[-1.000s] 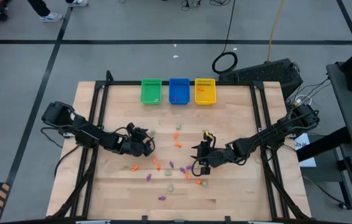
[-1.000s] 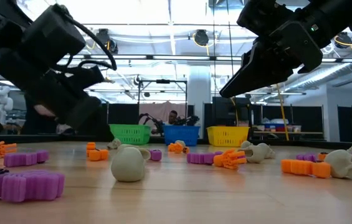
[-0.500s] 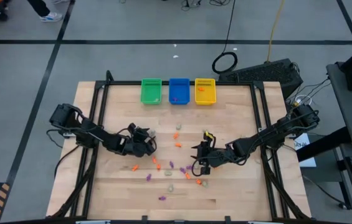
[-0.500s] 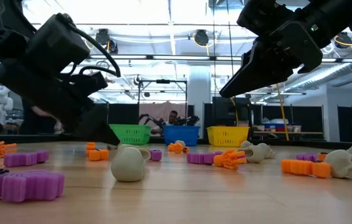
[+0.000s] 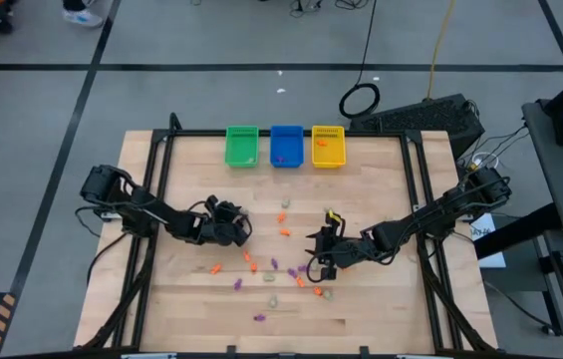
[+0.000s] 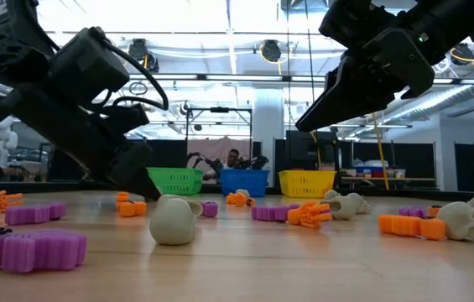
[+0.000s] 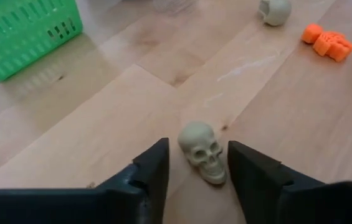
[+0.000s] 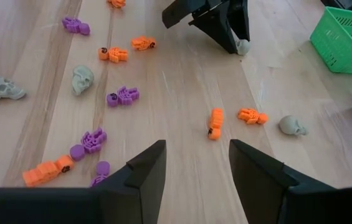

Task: Sort Halloween decoration
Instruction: Put the gray skull toy into the green bin

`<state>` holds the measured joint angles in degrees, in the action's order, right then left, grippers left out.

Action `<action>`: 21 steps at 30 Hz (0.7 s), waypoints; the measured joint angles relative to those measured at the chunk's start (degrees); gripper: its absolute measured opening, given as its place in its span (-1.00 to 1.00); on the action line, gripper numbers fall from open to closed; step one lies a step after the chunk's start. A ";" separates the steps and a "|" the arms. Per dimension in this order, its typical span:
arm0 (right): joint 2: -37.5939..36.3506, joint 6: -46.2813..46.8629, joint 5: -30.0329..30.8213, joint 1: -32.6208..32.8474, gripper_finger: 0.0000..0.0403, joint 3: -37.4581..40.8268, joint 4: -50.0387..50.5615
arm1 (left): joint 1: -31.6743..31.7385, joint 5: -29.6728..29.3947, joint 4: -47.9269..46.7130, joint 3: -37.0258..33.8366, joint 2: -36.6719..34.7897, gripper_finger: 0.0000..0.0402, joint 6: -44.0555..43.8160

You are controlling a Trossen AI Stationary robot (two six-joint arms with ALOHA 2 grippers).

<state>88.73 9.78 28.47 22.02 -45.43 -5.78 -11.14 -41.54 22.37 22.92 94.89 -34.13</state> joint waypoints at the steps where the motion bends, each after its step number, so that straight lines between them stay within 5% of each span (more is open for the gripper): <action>1: 0.00 -0.01 0.00 0.00 -0.19 0.00 0.00 | -0.05 0.00 -0.01 0.00 0.00 -0.27 0.00; 11: 0.00 -0.01 0.00 0.00 -0.19 0.00 0.01 | -0.12 -0.01 0.04 0.02 0.00 -0.59 0.41; 21: 0.00 -0.02 0.00 0.00 -0.19 0.00 0.02 | -0.12 -0.07 0.22 0.02 0.00 -0.68 0.55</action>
<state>88.73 9.76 28.47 22.02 -45.43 -5.76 -11.27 -41.60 22.59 22.94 94.89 -33.58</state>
